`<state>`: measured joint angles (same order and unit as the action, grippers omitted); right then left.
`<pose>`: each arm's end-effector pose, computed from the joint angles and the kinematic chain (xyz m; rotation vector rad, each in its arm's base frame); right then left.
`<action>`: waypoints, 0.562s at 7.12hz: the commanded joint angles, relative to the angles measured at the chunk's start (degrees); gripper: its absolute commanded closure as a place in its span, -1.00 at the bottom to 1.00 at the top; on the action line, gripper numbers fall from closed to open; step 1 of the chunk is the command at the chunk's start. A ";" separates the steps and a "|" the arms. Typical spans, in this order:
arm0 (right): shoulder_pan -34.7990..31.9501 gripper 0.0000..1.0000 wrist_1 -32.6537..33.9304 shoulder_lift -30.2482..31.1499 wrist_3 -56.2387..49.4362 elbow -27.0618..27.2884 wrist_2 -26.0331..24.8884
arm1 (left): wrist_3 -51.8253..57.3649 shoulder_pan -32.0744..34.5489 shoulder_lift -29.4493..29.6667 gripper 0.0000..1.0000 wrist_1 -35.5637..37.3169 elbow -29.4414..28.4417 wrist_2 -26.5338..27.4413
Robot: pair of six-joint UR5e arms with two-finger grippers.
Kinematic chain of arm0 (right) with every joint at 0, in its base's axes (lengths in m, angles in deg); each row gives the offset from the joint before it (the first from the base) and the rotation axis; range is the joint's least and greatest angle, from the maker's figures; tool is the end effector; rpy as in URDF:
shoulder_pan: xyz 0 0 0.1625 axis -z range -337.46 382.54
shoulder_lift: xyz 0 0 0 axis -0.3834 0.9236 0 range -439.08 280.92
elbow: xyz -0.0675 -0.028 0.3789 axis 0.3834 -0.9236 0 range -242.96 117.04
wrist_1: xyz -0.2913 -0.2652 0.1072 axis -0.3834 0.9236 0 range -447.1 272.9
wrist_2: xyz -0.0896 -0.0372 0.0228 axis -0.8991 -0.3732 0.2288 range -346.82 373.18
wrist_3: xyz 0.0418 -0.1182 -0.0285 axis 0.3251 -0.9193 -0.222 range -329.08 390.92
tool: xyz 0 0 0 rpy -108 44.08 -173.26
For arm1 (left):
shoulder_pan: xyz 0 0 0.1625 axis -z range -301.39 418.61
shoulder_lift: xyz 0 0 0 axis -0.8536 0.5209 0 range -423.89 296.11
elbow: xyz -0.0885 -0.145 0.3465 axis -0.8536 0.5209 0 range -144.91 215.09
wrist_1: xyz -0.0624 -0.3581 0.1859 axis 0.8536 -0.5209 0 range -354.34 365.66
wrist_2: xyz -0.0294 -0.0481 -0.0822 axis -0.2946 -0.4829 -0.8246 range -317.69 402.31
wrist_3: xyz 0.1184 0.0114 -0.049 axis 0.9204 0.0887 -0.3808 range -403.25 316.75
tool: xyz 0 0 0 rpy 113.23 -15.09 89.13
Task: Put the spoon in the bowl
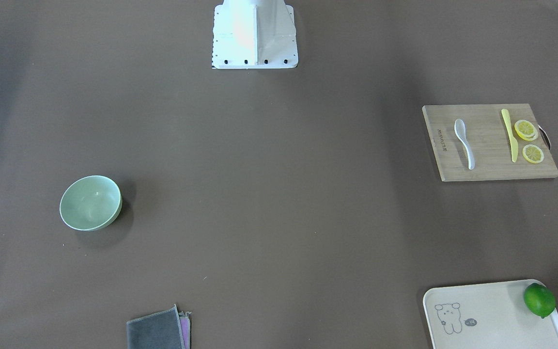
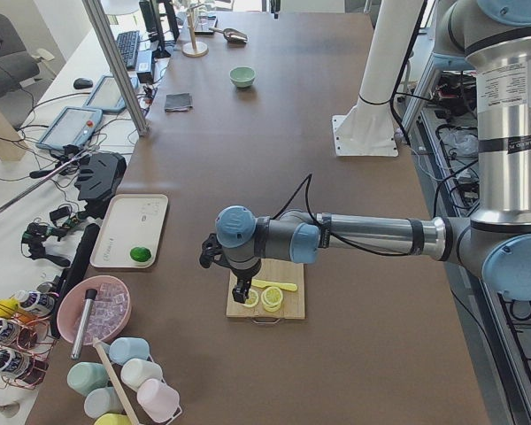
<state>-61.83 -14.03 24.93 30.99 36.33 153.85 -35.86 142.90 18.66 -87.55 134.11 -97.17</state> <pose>-0.0062 -0.4071 0.6273 0.1550 -0.8907 -0.1843 0.0087 -0.4433 0.6096 0.0910 0.8643 0.2499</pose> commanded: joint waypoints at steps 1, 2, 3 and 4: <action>0.00 -1.00 0.14 -0.21 0.01 0.03 1.09 | 0.08 0.00 0.42 -0.96 0.04 0.38 0.09; 0.00 -1.00 0.06 -0.22 -0.07 -0.05 4.58 | 0.08 0.17 0.60 -0.96 0.13 0.21 0.18; 0.00 -1.00 0.14 -0.22 -0.25 -0.14 5.57 | 0.08 0.18 0.51 -0.96 0.04 0.12 0.09; 0.00 -1.00 0.23 -0.22 -0.42 -0.67 4.80 | 0.08 0.18 0.25 -0.96 0.04 0.12 0.18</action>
<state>-61.83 -13.89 24.72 30.77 36.09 158.42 -35.78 143.04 19.09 -87.49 134.28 -97.05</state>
